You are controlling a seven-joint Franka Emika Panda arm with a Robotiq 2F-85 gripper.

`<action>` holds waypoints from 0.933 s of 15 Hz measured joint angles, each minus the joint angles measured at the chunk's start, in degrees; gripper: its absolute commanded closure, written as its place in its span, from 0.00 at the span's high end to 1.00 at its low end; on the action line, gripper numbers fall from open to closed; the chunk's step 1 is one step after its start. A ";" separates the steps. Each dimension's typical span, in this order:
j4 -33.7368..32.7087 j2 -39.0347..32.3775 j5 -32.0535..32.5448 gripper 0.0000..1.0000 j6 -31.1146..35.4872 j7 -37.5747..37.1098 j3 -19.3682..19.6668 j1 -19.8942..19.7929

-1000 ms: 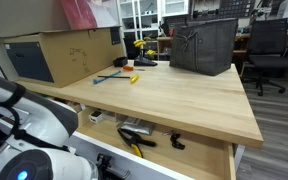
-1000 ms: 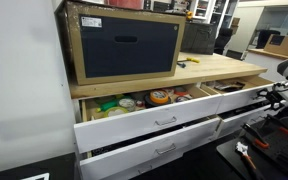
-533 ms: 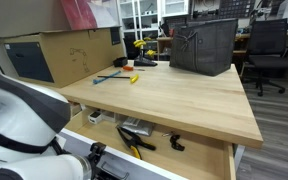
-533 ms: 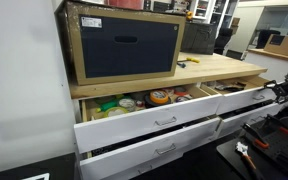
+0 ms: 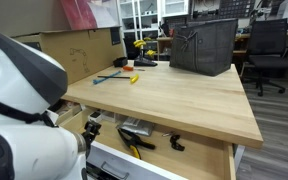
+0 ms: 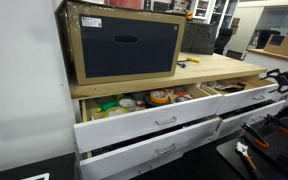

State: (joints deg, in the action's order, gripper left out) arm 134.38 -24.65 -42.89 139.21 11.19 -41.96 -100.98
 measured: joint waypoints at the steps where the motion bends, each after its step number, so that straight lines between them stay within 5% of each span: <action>1: 0.16 2.25 -2.01 1.00 -1.41 0.15 1.56 2.30; 4: 1.05 8.69 -8.18 1.00 -3.73 3.19 8.08 11.98; 9: 3.45 16.20 -15.04 1.00 -3.34 10.69 22.92 34.28; 11: 3.85 17.68 -16.53 0.74 -1.64 14.29 28.08 42.54; 14: 3.10 19.10 -16.69 0.51 2.14 19.47 35.76 53.28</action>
State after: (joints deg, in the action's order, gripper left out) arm 137.49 -5.56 -59.58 141.34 30.66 -6.20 -47.70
